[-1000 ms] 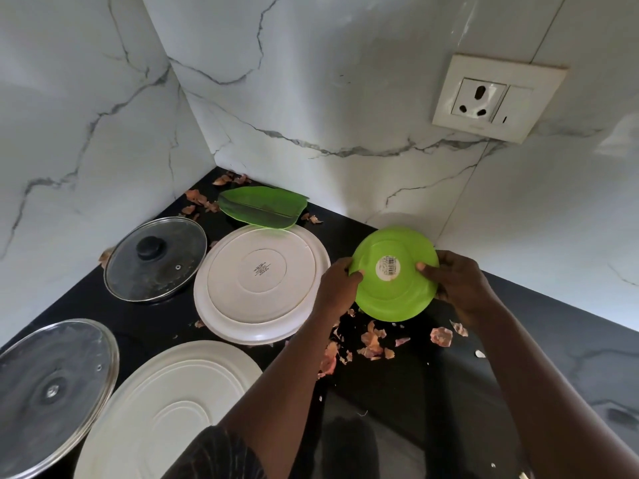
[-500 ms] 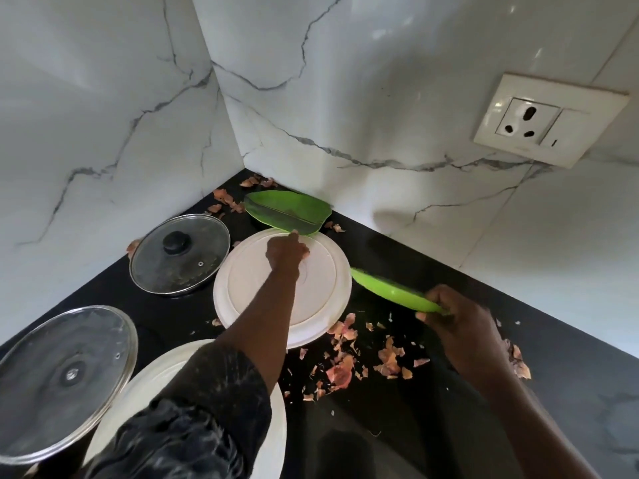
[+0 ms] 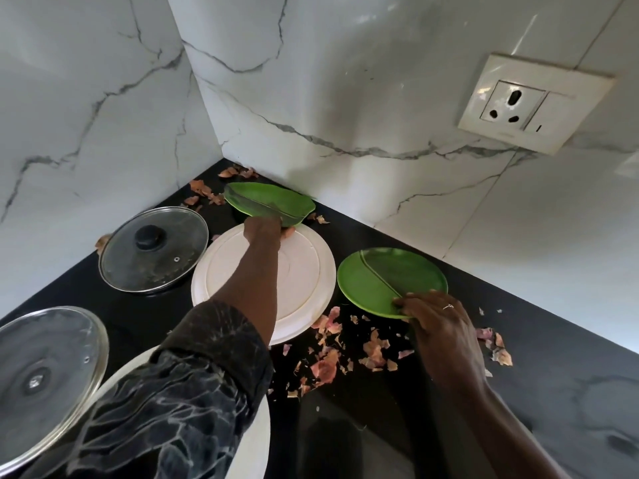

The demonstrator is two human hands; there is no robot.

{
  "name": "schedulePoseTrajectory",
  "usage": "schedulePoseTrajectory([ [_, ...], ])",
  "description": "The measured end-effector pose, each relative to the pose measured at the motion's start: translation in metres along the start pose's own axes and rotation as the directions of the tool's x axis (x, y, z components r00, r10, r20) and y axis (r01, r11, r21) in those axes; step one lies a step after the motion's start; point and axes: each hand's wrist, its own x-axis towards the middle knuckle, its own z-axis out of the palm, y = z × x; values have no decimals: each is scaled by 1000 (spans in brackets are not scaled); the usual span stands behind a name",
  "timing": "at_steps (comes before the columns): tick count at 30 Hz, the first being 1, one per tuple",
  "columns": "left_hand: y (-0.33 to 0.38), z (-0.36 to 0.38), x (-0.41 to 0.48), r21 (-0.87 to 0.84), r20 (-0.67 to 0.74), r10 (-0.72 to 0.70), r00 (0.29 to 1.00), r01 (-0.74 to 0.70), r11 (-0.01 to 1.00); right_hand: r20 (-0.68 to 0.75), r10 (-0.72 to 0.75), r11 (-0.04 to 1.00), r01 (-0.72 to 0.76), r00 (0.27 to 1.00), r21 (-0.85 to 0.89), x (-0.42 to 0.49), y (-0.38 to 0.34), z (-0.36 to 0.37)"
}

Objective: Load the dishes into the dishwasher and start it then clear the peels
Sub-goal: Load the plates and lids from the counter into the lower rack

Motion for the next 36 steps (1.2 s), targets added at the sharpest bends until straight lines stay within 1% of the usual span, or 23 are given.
schedulePoseTrajectory([
  [2,-3,-10,-13,-21,18,38,999,-38,999,11,7,1000,-7,1000,-3,0,-3,1],
  [4,-10,-24,-27,8,28,65,998,-65,998,15,25,1000,-25,1000,0,-1,-7,1],
  [6,-21,-44,-39,105,35,151,988,-154,982,-1,28,1000,-28,1000,-1,-3,-12,0],
  [8,-30,-66,-62,261,65,261,963,-269,927,-17,30,1000,-30,999,-8,-9,-16,-2],
  [9,-36,-79,-74,359,92,309,947,-321,876,-29,43,999,-43,999,-8,-14,-19,-4],
  [11,-46,-105,-99,548,174,403,899,-428,718,-63,73,997,-74,995,-8,-29,-27,-11],
  [13,-56,-128,-120,645,275,468,840,-522,558,-93,104,994,-105,990,-6,-46,-35,-18],
  [15,-63,-150,-145,654,386,503,773,-614,442,-123,129,991,-132,984,-17,-69,-46,-29],
  [16,-65,-157,-152,640,424,520,742,-651,407,-132,133,990,-137,982,-21,-74,-48,-30],
  [18,-72,-178,-180,560,551,521,652,-752,349,-149,163,985,-170,975,-39,-103,-66,-44],
  [20,-79,-189,-192,503,611,523,594,-802,323,-134,178,983,-183,975,-30,-118,-77,-49],
  [21,-85,-195,-203,454,663,512,547,-837,307,-144,194,977,-204,970,-61,-136,-89,-57],
  [22,-90,-201,-212,420,700,493,517,-856,301,-161,214,969,-230,963,-87,-153,-100,-63],
  [26,-112,-216,-235,318,803,413,430,-895,314,-201,318,930,-347,926,-124,-215,-132,-75],
  [27,-118,-219,-240,301,824,386,415,-898,322,-207,338,920,-369,918,-132,-230,-140,-78],
  [30,-136,-229,-259,315,857,291,425,-879,357,-230,388,894,-425,892,-141,-273,-162,-90],
  [33,-151,-233,-287,290,889,228,397,-874,390,-282,431,864,-482,857,-145,-319,-181,-102],
  [36,-163,-234,-324,229,940,147,309,-888,400,-320,488,815,-555,812,-168,-366,-192,-113],
])
